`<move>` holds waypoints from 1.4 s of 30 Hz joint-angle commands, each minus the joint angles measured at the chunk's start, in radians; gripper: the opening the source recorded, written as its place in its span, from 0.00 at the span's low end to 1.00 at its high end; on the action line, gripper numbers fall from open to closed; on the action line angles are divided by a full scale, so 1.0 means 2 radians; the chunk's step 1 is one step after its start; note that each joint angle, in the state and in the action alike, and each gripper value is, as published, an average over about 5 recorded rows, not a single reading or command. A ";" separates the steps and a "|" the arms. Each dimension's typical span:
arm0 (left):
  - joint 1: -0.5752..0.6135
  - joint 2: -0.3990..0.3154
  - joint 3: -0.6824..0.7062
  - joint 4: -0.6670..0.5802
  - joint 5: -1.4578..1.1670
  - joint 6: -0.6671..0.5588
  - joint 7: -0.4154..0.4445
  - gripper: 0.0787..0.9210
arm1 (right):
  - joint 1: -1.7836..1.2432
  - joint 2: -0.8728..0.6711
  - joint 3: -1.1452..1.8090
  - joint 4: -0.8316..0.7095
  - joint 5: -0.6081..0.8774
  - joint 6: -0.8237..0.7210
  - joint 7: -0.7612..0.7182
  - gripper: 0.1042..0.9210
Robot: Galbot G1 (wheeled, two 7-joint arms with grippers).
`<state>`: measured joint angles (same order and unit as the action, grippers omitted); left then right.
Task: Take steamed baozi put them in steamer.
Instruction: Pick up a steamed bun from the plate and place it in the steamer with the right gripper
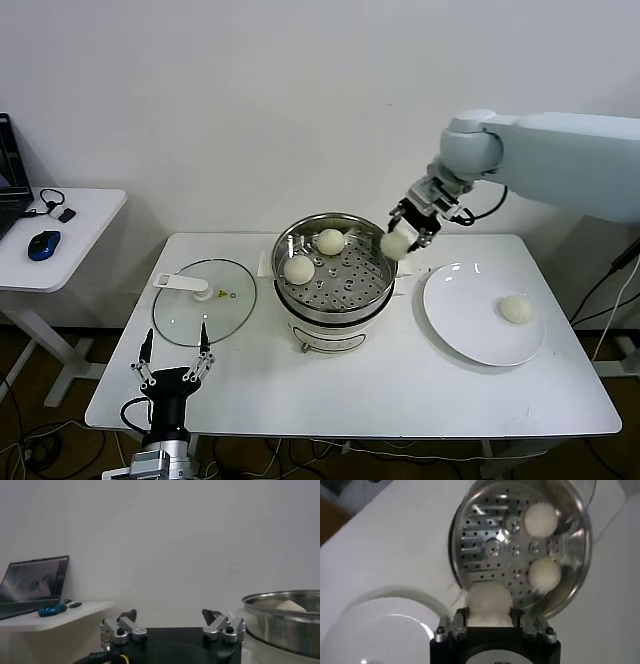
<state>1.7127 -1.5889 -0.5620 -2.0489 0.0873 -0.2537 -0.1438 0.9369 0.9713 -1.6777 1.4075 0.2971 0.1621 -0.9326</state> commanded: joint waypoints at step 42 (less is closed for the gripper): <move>0.002 -0.005 -0.007 0.008 -0.005 -0.005 -0.003 0.88 | -0.095 0.117 -0.007 -0.050 -0.100 0.210 0.051 0.67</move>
<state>1.7177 -1.6013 -0.5759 -2.0322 0.0784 -0.2634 -0.1491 0.7781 1.1942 -1.6791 1.3220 0.1090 0.5639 -0.8288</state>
